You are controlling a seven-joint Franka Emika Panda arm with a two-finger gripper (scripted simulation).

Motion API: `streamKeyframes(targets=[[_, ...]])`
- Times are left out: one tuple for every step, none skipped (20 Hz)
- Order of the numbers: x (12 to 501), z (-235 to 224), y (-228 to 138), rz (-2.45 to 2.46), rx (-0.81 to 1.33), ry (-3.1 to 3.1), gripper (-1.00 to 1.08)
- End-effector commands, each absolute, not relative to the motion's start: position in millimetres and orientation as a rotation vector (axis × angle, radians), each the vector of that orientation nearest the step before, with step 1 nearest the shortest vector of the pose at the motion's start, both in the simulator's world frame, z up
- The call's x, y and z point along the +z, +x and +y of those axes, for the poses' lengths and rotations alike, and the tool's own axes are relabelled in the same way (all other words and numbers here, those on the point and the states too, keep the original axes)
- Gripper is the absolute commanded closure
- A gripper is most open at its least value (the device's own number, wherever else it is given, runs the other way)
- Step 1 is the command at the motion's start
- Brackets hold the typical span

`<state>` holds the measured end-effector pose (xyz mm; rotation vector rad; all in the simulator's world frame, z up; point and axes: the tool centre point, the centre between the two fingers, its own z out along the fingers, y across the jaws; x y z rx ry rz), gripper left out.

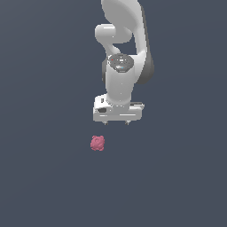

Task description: Pick up the object and move it to a goal position.

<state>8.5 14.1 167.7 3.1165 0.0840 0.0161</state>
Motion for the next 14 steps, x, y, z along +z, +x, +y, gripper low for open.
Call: streamKeyframes(targets=[[167.7, 14.1, 8.5, 0.084, 0.016, 3.117, -0.92], [168.3, 14.0, 8.9, 0.085, 0.018, 3.116, -0.92], [170.3, 14.0, 10.1, 0.088, 0.026, 3.115, -0.92], [173.3, 14.0, 11.9, 0.094, 0.037, 3.113, -0.92], [177.5, 14.0, 14.2, 0.101, 0.052, 3.11, -0.92], [182.6, 14.1, 17.0, 0.11, 0.07, 3.107, -0.92], [187.1, 14.4, 19.2, 0.118, 0.086, 3.104, -0.92], [190.3, 14.8, 20.6, 0.124, 0.097, 3.102, -0.92], [192.2, 15.1, 21.3, 0.128, 0.103, 3.101, -0.92], [193.0, 15.4, 21.4, 0.129, 0.105, 3.1, -0.92], [193.2, 15.6, 21.2, 0.129, 0.105, 3.1, -0.92], [192.0, 15.2, 21.0, 0.127, 0.102, 3.101, -0.92], [190.9, 14.6, 21.1, 0.125, 0.099, 3.101, -0.92], [189.5, 13.4, 21.6, 0.121, 0.098, 3.102, -0.92]])
